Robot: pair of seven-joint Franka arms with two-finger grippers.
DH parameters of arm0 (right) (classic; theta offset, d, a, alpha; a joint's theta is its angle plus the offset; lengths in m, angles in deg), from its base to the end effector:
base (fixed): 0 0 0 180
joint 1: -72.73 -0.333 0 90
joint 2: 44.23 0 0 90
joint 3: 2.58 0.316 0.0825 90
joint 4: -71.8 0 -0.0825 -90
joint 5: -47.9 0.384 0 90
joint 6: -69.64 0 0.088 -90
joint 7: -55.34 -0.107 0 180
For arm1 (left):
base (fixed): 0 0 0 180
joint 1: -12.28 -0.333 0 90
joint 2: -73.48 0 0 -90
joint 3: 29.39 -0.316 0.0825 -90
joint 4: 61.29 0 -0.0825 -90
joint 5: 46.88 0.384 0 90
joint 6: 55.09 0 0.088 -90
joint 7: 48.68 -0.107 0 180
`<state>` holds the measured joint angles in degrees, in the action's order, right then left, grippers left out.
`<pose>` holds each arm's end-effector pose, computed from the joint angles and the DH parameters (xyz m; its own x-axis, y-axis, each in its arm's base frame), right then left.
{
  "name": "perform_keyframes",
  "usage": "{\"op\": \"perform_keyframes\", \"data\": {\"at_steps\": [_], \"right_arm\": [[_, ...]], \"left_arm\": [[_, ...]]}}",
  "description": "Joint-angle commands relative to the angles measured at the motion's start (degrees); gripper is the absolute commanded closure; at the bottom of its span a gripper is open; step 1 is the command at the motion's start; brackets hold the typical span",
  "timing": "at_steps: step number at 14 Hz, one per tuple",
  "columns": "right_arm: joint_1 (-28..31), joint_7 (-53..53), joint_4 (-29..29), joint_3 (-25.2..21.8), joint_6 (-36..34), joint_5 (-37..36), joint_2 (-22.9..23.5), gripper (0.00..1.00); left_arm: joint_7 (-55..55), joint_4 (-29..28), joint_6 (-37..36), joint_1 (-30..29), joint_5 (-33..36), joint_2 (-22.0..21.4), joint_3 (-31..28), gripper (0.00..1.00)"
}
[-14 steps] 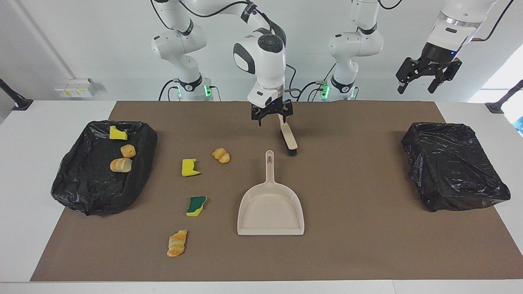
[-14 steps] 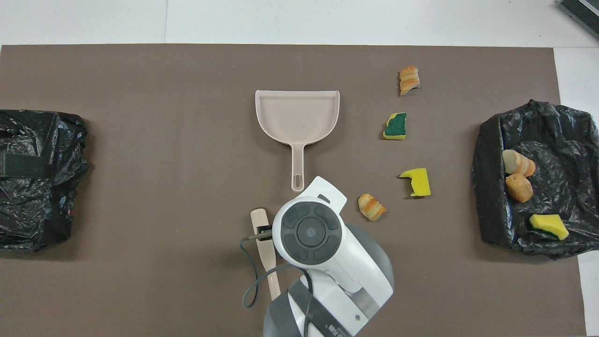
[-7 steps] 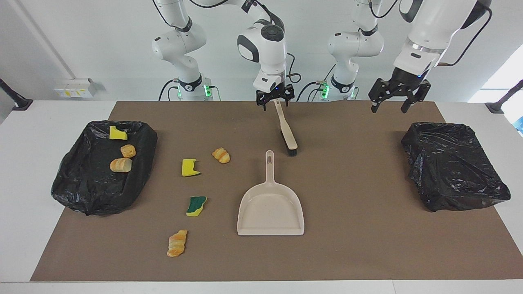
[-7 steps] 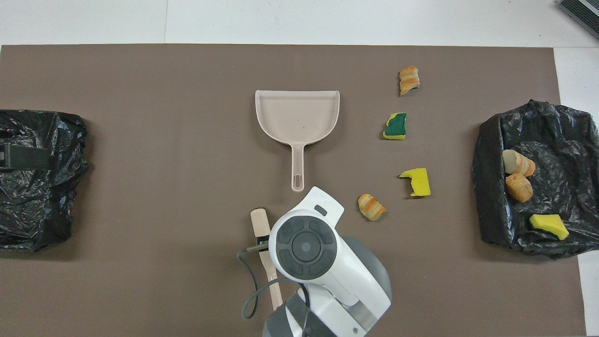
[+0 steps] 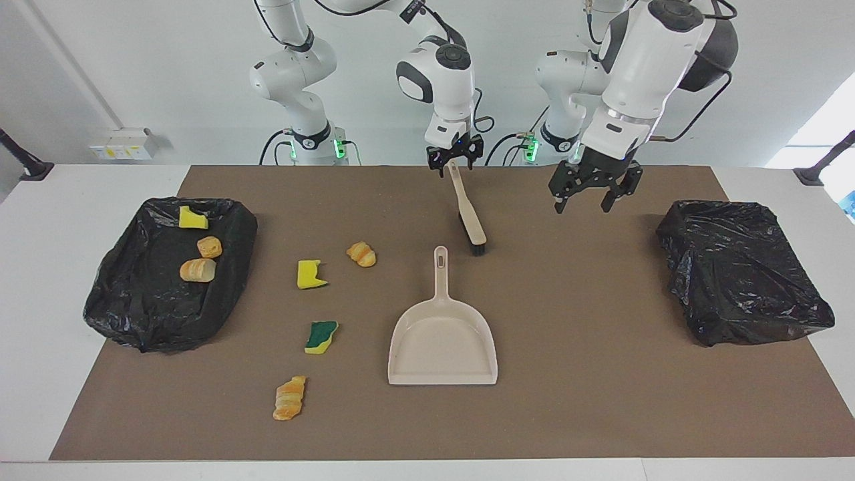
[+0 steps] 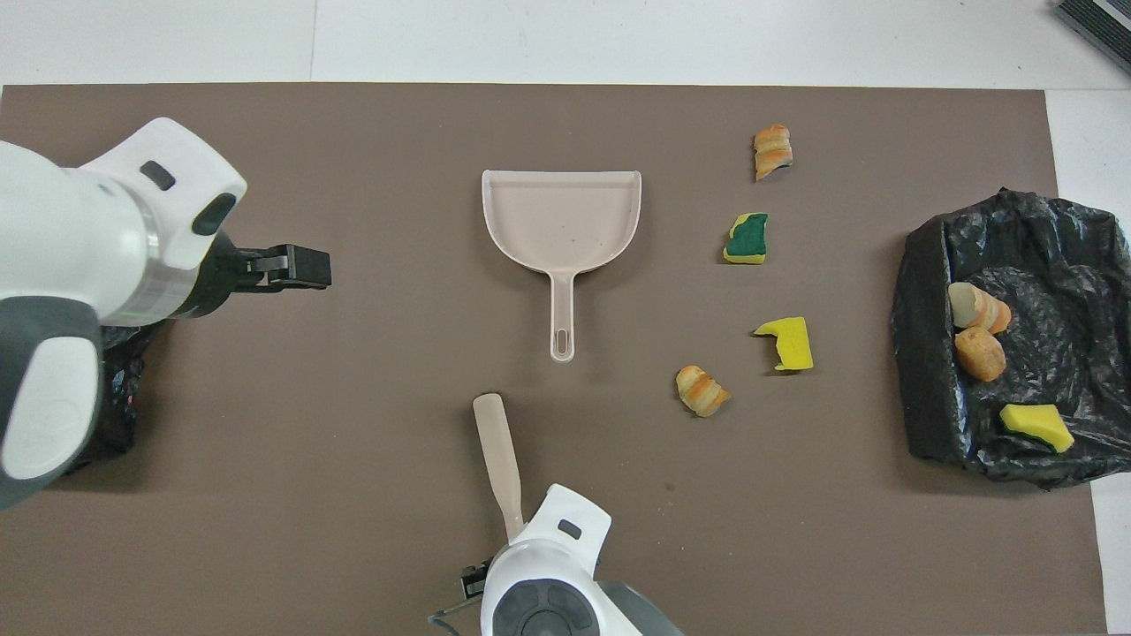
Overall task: Sweep and dump trash in bin
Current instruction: 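Grasp the dustpan handle with the left gripper while the right gripper grasps the brush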
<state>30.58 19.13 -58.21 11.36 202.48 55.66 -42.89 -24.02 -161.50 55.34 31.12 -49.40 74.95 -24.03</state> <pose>0.2901 0.4358 0.3511 0.9658 0.2551 -0.0459 0.2497 -0.9632 -0.0990 0.5340 -0.2427 0.5576 0.9925 0.0266 0.1191 0.0141 -0.9944 0.1047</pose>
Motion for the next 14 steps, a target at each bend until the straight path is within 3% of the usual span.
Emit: {"op": "perform_keyframes", "data": {"at_steps": [1,4,5,7,10,14], "right_arm": [[-0.1,-0.8,-0.5,-0.2,2.8,0.8,0.9,0.37],[-0.1,-0.9,-0.5,-0.2,3.9,0.7,2.3,0.47],[-0.1,-0.8,-0.4,-0.2,3.7,0.4,2.4,0.60],[-0.1,-0.8,-0.3,-0.2,3.4,0.1,2.4,0.99],[0.6,-1.0,-0.1,-0.2,1.5,0.1,1.4,1.00],[4.0,-0.9,-0.5,-0.3,-9.8,0.1,-5.5,1.00]], "left_arm": [[2.6,-0.7,5.9,3.9,-0.2,3.4,-1.0,0.00],[7.6,-0.4,11.5,7.9,-0.2,8.8,-0.9,0.00],[9.7,-0.2,14.5,9.6,-0.2,11.6,-1.0,0.00],[10.6,-0.3,17.4,10.9,-0.2,13.9,-0.9,0.00],[10.6,-0.2,21.2,11.8,-0.9,16.4,-0.6,0.00],[11.3,0.5,24.8,13.5,-1.6,20.7,-0.5,0.00]]}}
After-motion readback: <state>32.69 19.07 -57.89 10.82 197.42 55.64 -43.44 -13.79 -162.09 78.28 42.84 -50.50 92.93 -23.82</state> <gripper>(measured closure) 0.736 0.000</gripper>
